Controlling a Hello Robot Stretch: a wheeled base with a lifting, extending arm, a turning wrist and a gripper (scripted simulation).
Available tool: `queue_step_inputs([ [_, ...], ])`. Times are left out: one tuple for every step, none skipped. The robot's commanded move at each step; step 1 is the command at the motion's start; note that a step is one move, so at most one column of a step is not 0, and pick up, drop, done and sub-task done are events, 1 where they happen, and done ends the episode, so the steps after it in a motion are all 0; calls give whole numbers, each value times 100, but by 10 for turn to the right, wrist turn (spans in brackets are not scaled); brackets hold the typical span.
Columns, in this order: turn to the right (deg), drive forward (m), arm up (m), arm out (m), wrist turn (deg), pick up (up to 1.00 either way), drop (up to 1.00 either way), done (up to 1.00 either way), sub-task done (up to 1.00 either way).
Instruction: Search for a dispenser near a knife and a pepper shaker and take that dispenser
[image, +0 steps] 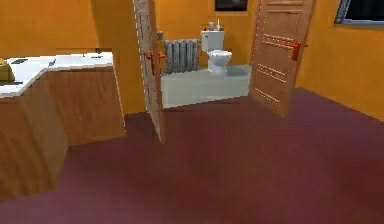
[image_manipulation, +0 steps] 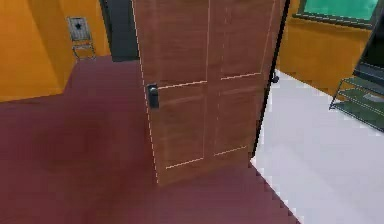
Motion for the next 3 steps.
queue_step_inputs([
  [-300,0,0,0,0,0,0,0,0],
  [0,100,0,0,0,0,0,0,0],
  [0,15,0,0,0,0,0,0,0],
])
